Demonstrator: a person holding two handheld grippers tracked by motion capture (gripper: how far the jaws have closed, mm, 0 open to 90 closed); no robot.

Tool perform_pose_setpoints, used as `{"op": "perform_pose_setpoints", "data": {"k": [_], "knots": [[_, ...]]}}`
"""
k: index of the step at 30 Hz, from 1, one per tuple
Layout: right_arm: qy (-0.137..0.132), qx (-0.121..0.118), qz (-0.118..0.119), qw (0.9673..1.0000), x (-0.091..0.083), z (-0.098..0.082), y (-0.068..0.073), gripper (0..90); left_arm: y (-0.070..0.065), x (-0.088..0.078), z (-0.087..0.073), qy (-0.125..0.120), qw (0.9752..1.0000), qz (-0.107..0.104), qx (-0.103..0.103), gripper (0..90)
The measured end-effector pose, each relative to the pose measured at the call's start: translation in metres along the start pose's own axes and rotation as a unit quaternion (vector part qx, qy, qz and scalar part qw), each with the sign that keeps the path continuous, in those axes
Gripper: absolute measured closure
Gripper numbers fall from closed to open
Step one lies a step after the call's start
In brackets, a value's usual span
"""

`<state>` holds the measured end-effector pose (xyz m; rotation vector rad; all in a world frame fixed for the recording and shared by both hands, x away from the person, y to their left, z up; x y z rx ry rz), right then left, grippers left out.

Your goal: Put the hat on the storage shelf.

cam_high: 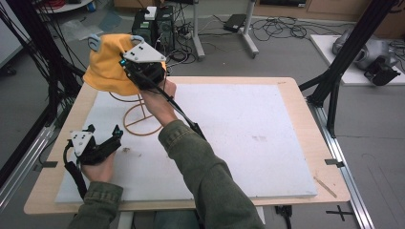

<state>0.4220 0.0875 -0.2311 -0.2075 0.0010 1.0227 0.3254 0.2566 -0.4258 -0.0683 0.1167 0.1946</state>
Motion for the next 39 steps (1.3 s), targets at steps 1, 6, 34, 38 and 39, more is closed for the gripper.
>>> {"op": "perform_pose_setpoints", "data": {"k": [1,6,34,38,39], "knots": [[0.007,-0.003,0.001,1.0000,0.002,-0.003,0.001,86.8,0.000,0.000,0.000,-0.001,1.0000,-0.001,-0.001,13.6],[0.013,0.008,0.000,0.9999,0.000,-0.020,0.001,86.8,0.000,-0.001,0.000,0.000,1.0000,0.001,0.001,13.6],[0.014,0.061,-0.022,0.9978,-0.023,-0.034,-0.019,20.9,-0.001,0.000,-0.002,0.002,1.0000,0.003,0.008,13.6],[0.013,0.055,-0.042,0.9975,-0.043,-0.033,-0.028,15.8,-0.002,0.000,-0.002,0.002,1.0000,0.002,0.009,13.6],[0.013,0.055,-0.048,0.9972,-0.049,-0.034,-0.030,14.3,-0.003,-0.001,-0.002,0.002,1.0000,0.001,0.009,13.6]]}}
Point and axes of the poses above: each handheld gripper's, and its own axes: x roughly forward along the jaws, z roughly out of its top, y roughly to its left, the point moved 3 cm from there along x, roughly forward along the jaws, and after that the axes turned 14 degrees about z, right-handed, at the moved point
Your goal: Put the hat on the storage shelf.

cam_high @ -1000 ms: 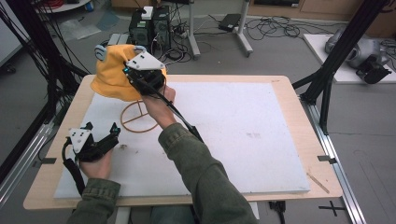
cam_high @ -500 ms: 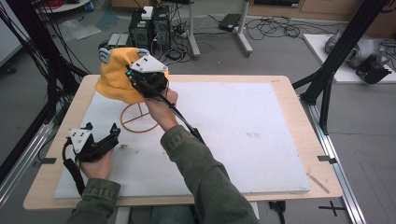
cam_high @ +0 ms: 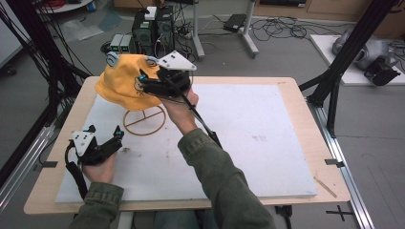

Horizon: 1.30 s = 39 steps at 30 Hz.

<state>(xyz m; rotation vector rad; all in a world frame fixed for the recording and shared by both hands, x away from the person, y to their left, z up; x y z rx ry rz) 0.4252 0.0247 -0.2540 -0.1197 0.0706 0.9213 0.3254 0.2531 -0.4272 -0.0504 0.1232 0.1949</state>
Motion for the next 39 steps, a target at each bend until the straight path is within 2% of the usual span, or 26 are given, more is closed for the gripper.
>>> {"op": "perform_pose_setpoints", "data": {"k": [3,5,8,11,13,22,25,28,31,39], "knots": [[0.000,-0.003,-0.026,0.9997,-0.025,0.000,-0.011,13.1,-0.001,-0.001,0.000,0.002,1.0000,0.000,0.002,13.6],[-0.014,-0.006,-0.043,0.9990,-0.045,0.003,-0.021,13.1,0.000,-0.002,0.001,0.000,1.0000,0.002,0.001,13.6],[-0.028,0.010,-0.068,0.9972,-0.076,0.005,-0.036,13.0,0.002,-0.003,0.003,-0.003,1.0000,0.006,-0.004,13.6],[-0.037,0.015,-0.100,0.9942,-0.106,0.000,-0.048,12.9,0.002,-0.003,0.003,-0.004,1.0000,0.008,-0.003,13.6],[-0.037,0.010,-0.119,0.9922,-0.124,-0.007,-0.054,12.9,0.000,-0.003,0.003,0.000,1.0000,0.006,-0.001,13.6],[-0.044,0.030,-0.175,0.9831,-0.198,-0.032,-0.078,12.9,-0.007,-0.003,0.005,-0.002,1.0000,-0.002,0.002,13.6],[-0.049,0.034,-0.197,0.9787,-0.219,-0.043,-0.084,12.8,-0.009,-0.002,0.004,-0.001,1.0000,-0.004,0.002,13.6],[-0.044,0.042,-0.205,0.9768,-0.228,-0.056,-0.087,12.6,-0.010,-0.001,0.003,0.000,1.0000,-0.004,0.003,13.6],[-0.035,0.045,-0.213,0.9754,-0.233,-0.076,-0.088,12.6,-0.010,-0.001,0.004,-0.002,1.0000,-0.003,0.000,13.6],[-0.035,0.068,-0.227,0.9709,-0.234,-0.130,-0.079,11.7,-0.007,-0.001,0.002,0.001,1.0000,0.000,0.002,13.6]]}}
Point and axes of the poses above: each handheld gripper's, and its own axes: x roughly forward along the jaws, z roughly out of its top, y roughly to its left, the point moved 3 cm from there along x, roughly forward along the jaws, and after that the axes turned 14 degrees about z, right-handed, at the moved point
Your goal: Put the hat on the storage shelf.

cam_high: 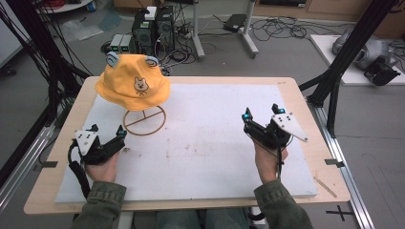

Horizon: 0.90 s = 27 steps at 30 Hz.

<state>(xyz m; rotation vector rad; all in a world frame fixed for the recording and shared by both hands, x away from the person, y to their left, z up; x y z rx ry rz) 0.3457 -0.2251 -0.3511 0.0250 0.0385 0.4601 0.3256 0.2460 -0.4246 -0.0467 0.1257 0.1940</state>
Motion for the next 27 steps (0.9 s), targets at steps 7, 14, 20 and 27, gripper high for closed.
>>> {"op": "perform_pose_setpoints", "data": {"k": [7,14,20,27], "knots": [[0.032,0.017,-0.008,0.9993,-0.002,-0.050,-0.009,11.7,0.002,0.000,-0.002,0.002,1.0000,0.004,0.002,13.6],[0.034,0.015,-0.014,0.9992,-0.004,-0.059,-0.015,11.7,0.001,0.001,-0.003,0.003,1.0000,0.004,0.004,13.6],[0.033,0.012,-0.013,0.9993,-0.005,-0.060,-0.014,11.7,0.000,0.001,-0.003,0.005,1.0000,0.002,0.004,13.6],[0.038,0.013,-0.014,0.9991,-0.003,-0.061,-0.013,11.7,0.001,0.001,-0.003,0.005,1.0000,0.003,0.003,13.6]]}}
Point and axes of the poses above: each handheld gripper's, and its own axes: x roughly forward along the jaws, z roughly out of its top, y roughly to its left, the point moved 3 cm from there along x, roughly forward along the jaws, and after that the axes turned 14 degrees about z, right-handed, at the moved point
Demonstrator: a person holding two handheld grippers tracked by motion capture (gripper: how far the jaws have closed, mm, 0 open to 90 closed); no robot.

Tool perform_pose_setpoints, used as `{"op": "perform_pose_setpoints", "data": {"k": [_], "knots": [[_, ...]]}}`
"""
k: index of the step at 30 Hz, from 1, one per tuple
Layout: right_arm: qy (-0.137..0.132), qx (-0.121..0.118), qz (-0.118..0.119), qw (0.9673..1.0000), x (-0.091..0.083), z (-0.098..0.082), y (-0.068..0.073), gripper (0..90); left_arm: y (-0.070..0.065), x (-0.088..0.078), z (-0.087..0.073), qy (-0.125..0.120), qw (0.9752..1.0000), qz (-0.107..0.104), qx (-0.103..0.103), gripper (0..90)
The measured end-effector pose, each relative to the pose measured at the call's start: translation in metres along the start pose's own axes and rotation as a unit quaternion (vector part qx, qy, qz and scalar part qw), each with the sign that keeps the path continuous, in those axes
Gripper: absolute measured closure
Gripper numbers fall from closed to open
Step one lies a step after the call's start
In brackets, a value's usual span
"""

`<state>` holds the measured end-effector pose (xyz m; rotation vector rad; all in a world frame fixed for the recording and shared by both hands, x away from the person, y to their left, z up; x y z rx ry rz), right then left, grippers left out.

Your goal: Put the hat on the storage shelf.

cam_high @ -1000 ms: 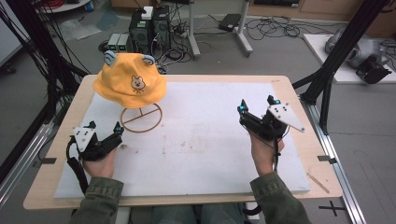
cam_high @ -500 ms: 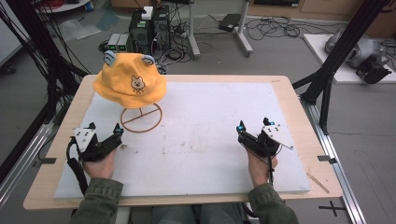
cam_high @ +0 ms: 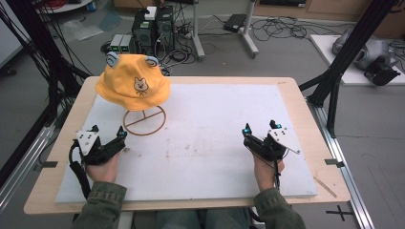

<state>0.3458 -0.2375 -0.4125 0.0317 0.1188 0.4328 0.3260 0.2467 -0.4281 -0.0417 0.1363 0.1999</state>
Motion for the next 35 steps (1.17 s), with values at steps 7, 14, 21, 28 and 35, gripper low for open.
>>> {"op": "perform_pose_setpoints", "data": {"k": [7,14,21,28,35], "knots": [[0.003,0.000,-0.001,1.0000,0.0004,-0.0016,-0.0013,11.7,0.0010,-0.0001,0.0016,-0.002,1.0000,0.002,-0.002,13.6],[0.005,0.008,-0.002,1.0000,-0.0001,-0.0024,-0.0039,11.7,0.0000,-0.0005,0.0013,-0.002,1.0000,-0.001,0.001,13.6],[0.004,0.008,-0.001,1.0000,-0.0005,-0.0021,-0.0035,11.7,0.0001,-0.0001,0.0012,-0.002,1.0000,0.002,-0.001,13.6],[0.006,0.008,0.001,1.0000,-0.0013,-0.0030,-0.0051,11.7,-0.0018,0.0012,0.0012,-0.002,1.0000,0.000,0.000,13.6],[0.005,0.013,-0.001,0.9999,-0.0026,-0.0038,-0.0073,11.7,-0.0020,0.0027,0.0010,-0.002,1.0000,0.000,0.001,13.6]]}}
Point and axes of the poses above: each handheld gripper's, and its own axes: x roughly forward along the jaws, z roughly out of its top, y roughly to its left, the point moved 3 cm from there along x, roughly forward along the jaws, and after that the axes turned 14 degrees about z, right-handed, at the moved point
